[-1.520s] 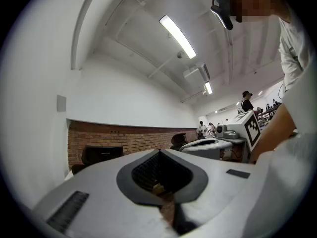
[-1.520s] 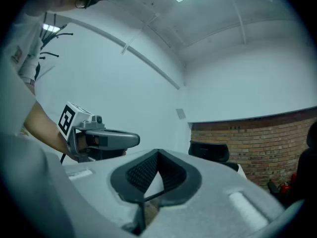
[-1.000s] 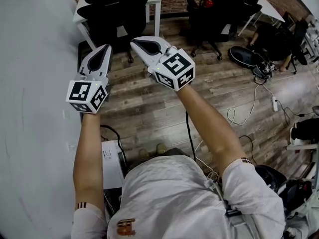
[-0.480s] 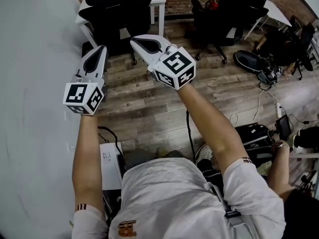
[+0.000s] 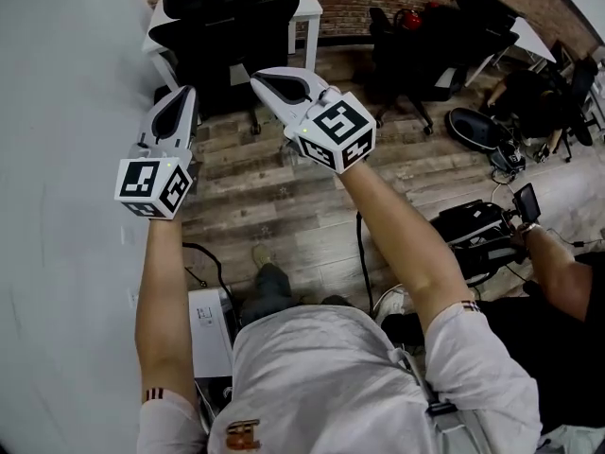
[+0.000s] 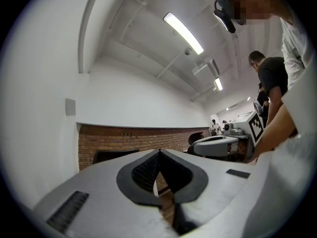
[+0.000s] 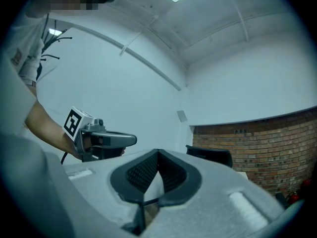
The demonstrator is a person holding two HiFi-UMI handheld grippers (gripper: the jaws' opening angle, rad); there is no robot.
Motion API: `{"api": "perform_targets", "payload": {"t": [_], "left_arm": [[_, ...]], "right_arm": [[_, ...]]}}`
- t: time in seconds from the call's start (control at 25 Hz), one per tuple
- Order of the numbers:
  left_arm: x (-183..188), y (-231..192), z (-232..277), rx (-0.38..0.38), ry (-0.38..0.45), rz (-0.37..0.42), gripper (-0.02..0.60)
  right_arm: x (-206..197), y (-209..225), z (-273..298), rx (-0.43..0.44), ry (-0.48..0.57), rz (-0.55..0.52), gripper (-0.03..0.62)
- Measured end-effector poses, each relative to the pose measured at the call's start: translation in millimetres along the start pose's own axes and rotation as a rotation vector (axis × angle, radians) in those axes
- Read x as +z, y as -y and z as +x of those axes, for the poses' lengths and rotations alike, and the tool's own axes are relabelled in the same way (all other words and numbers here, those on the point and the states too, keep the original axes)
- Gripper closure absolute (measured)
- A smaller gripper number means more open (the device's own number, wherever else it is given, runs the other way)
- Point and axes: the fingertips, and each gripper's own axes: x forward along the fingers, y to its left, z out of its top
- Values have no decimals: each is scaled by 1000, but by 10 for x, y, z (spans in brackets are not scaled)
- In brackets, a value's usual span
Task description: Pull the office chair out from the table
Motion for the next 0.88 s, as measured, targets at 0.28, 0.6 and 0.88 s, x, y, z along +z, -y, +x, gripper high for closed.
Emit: {"api": "perform_targets", "payload": {"t": [0.28, 0.6, 0.88], "left_arm": [[-133, -733, 429, -1, 13, -3, 581], [-314, -1556, 870, -37, 7, 13, 581], [-466, -2007, 1180, -65, -34, 72, 580]], "right_arm": [[-135, 429, 715, -12, -17, -7, 592], [-305, 895, 1440, -61, -51, -30, 592], [-459, 1275, 1785, -84, -114, -92, 592]]}}
